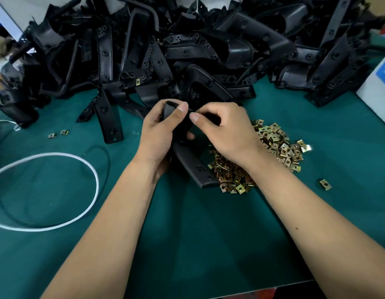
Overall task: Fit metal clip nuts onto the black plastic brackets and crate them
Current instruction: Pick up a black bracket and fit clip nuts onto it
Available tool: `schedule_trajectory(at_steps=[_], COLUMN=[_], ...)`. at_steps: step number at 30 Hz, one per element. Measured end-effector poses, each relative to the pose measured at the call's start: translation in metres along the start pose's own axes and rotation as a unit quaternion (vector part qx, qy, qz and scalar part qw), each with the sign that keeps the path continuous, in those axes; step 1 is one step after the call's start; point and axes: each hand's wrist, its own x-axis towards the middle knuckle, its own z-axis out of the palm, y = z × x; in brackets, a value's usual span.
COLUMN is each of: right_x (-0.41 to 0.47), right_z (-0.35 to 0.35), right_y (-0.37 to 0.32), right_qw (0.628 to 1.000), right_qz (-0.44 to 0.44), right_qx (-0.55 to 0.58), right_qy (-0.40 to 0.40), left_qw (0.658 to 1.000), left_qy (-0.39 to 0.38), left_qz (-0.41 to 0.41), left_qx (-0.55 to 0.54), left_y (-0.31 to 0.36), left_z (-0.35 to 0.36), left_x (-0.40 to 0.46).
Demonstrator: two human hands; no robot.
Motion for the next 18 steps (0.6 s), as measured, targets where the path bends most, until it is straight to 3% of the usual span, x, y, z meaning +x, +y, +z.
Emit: schedule_trajectory(at_steps=[9,18], right_x=[0.001,-0.002], right_z=[-0.004,-0.018], right_y=[-0.002,-0.007], right_qw=[1.0,0.997], right_qz=[-0.002,0.02], right_qx=[0.014,0.061], right_qy=[-0.006,0.041], left_qw=[0.999,0.996], left_qy=[-0.004,0.076], left_qz=[-0.034,0.043], left_qx=[-0.023,0.002], left_y=[0.001,0.009], left_z=[0.001,0.044], left_x=[-0.001,-0.004])
